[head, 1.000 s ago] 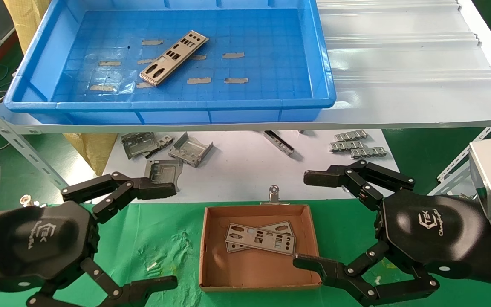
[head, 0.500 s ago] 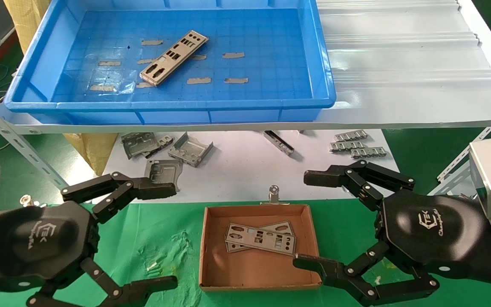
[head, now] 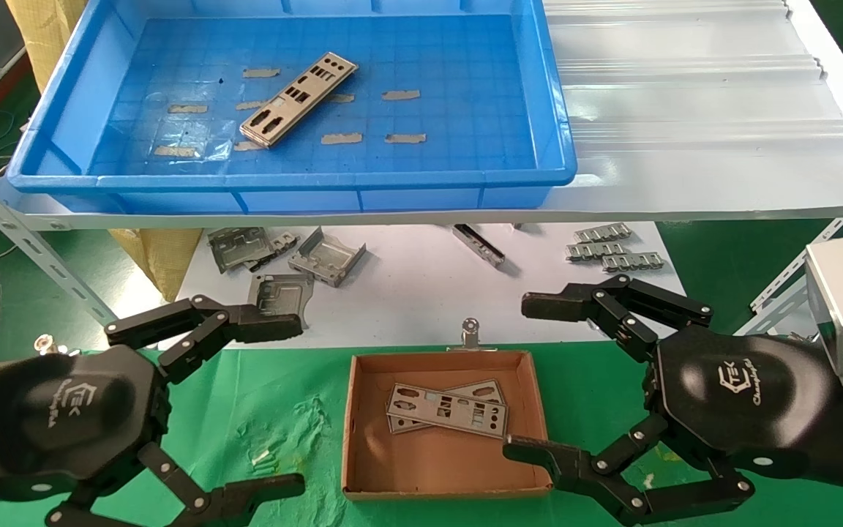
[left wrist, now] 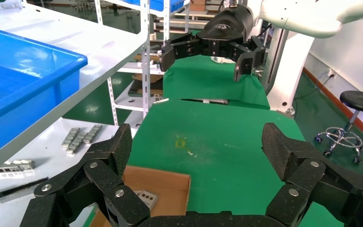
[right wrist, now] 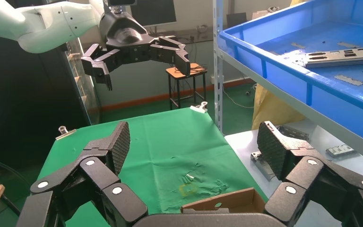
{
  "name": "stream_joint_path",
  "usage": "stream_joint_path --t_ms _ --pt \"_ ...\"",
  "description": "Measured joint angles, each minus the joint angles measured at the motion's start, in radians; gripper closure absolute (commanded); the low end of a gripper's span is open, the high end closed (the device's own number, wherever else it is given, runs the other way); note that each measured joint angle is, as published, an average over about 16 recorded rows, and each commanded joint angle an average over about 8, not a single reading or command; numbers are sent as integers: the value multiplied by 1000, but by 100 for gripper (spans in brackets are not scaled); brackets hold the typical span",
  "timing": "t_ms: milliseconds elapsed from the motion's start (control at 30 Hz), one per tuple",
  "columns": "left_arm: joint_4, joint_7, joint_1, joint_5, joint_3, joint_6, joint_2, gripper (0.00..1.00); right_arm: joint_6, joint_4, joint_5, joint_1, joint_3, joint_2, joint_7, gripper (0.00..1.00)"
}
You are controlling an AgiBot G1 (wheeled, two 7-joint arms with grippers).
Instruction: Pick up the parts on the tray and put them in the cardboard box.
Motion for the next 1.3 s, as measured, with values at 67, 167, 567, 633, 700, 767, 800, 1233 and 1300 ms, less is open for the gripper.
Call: stream_joint_path --t_ms 67,167,567,633,700,767,800,1233,1300 --pt "0 0 0 0 0 0 0 0 0 0 0 0 0 0 0 0" --pt "0 0 0 0 0 0 0 0 0 0 0 0 0 0 0 0" --pt "0 0 0 0 0 0 0 0 0 0 0 0 0 0 0 0" --pt "0 0 0 0 0 0 0 0 0 0 0 0 0 0 0 0" --pt "0 0 0 0 0 0 0 0 0 0 0 0 0 0 0 0" --pt "0 0 0 0 0 0 0 0 0 0 0 0 0 0 0 0" --pt "0 0 0 0 0 0 0 0 0 0 0 0 0 0 0 0" --pt "0 0 0 0 0 0 0 0 0 0 0 0 0 0 0 0" --pt "0 0 0 0 0 0 0 0 0 0 0 0 0 0 0 0"
